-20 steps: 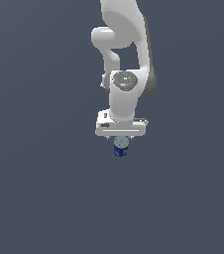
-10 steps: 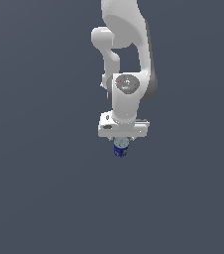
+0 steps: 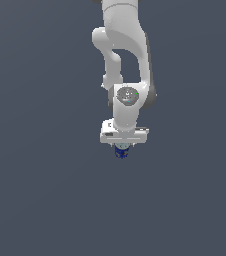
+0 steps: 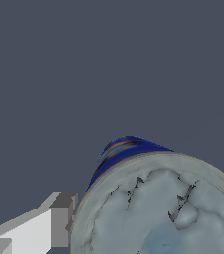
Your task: Pick up the object and move it to a goal position.
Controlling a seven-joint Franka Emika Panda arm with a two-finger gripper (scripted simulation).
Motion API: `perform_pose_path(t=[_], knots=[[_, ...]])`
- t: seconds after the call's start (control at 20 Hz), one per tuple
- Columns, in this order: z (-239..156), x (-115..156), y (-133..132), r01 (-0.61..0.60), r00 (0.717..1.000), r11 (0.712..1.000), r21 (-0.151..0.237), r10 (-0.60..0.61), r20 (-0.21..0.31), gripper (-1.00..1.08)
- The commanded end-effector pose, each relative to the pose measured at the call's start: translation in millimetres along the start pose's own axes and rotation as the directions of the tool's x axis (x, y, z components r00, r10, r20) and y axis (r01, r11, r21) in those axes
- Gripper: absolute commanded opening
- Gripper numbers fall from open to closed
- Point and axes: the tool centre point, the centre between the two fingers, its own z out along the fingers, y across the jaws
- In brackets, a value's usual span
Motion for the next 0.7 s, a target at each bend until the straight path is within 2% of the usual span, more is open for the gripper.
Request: perform_pose_path(t=[0.0,0.05,0.1,0.65], knots=[[3.5,1.0,-0.1,0.000,1.000,1.000,0.000,0.000,-0.002,1.00],[3.7,1.1,-0.2,0.000,1.000,1.000,0.000,0.000,-0.002,1.00],[3.7,1.1,-0.2,0.000,1.000,1.000,0.000,0.000,-0.002,-1.00],[2.6,0.9,-0.1,0.000,1.000,1.000,0.000,0.000,-0.002,-1.00]])
